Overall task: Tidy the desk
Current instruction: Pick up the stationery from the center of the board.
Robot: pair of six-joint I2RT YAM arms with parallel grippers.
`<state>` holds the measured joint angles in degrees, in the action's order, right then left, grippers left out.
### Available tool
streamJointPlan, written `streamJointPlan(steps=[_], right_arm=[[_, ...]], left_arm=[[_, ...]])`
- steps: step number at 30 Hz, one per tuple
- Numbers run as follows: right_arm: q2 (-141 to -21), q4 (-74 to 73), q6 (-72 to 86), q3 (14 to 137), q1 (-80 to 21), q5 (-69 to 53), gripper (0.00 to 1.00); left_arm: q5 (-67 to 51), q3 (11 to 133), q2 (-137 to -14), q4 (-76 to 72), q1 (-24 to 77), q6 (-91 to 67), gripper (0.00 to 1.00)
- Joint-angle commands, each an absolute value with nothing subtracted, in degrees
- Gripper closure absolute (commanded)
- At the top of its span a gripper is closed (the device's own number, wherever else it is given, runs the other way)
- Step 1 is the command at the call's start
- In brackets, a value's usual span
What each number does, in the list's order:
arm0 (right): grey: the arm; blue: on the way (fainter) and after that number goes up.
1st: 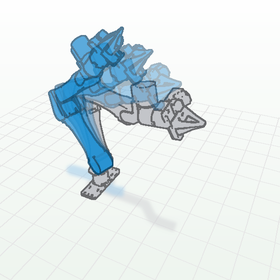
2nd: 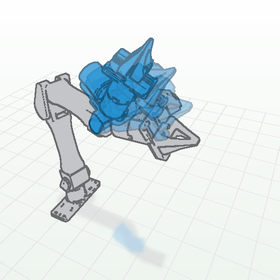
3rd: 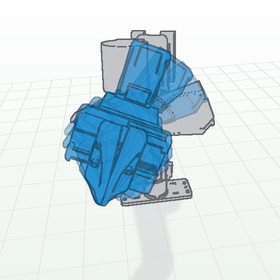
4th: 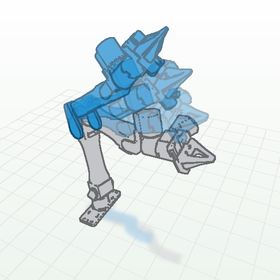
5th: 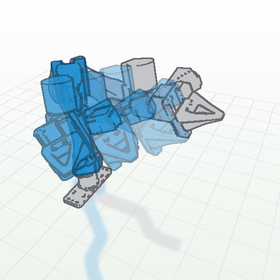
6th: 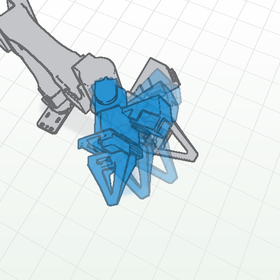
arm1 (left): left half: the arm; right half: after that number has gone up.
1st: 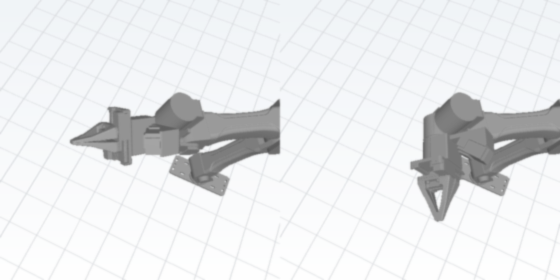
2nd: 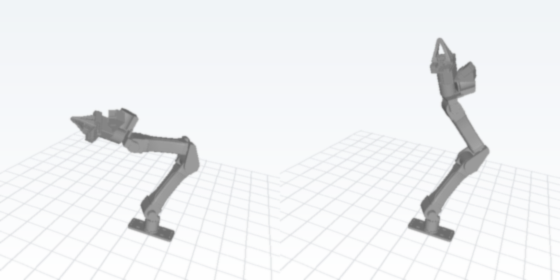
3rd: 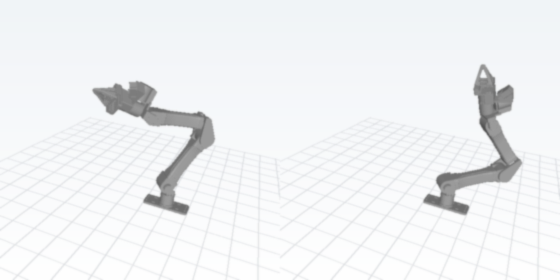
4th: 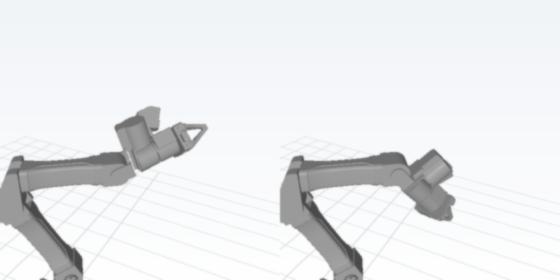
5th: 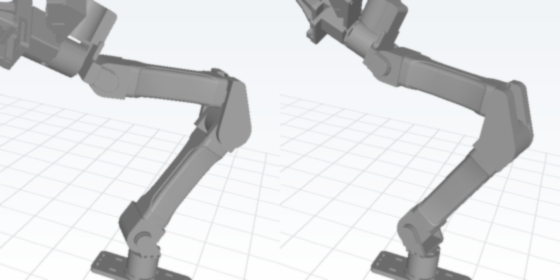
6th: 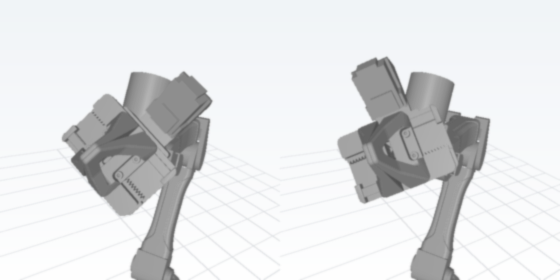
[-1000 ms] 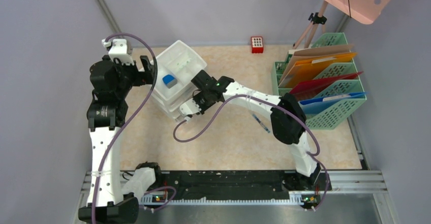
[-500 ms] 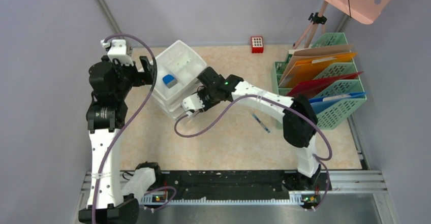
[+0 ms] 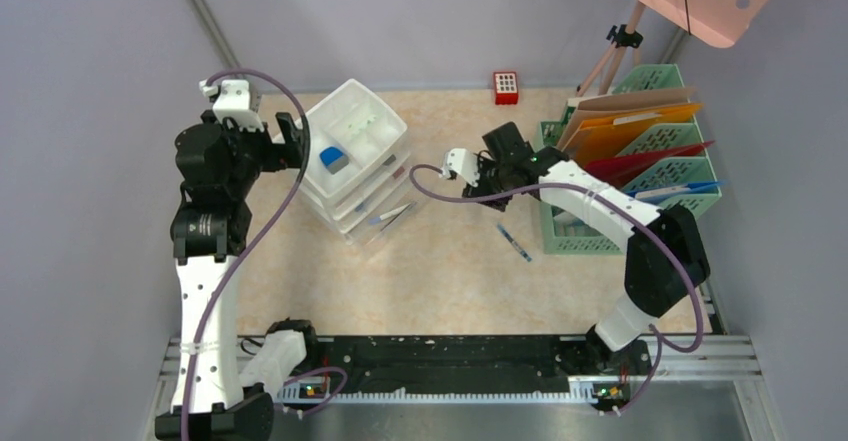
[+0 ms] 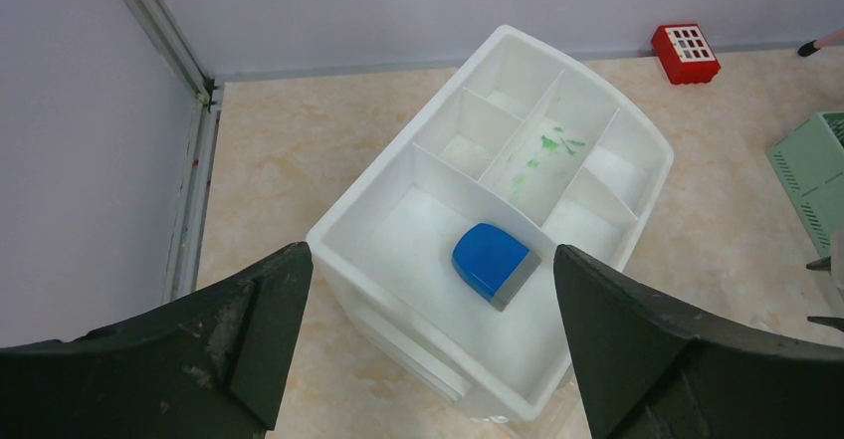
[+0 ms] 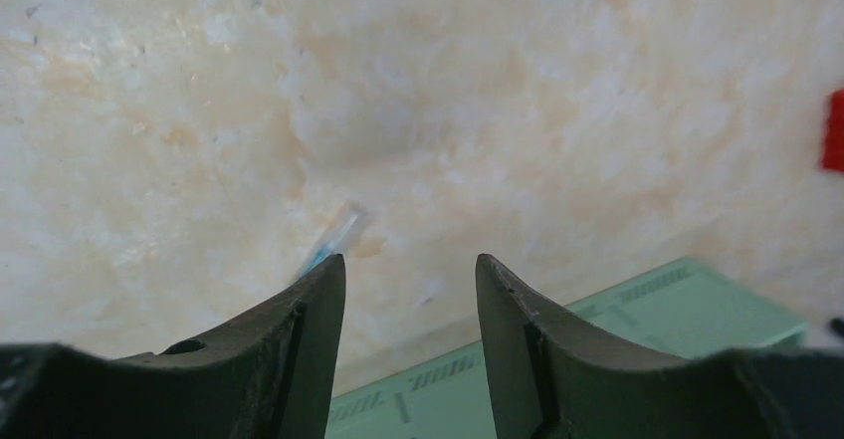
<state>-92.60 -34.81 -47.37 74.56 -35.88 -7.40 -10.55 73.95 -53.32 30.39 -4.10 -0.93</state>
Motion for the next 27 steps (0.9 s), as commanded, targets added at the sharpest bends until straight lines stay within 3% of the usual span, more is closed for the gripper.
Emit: streamJointPlan(steps=[1, 9, 27], right_arm=[[-90.1, -32.9, -34.4, 69.0, -33.1, -9.4, 0.48], [-93.0, -33.5, -28.7, 63.8, -32.1, -9.3, 0.47], [-97.8, -31.4, -27.9, 59.2, -30.1, -8.0, 0.57]], left_arm=[[-11.6, 72.4, -52.1, 27.1, -4.5, -0.7, 0.04], [-12.1, 71.8, -52.1, 26.7, -4.4, -0.7, 0.04], [-13.0, 71.1, -51.6, 26.8, -4.4, -0.6, 0.04]])
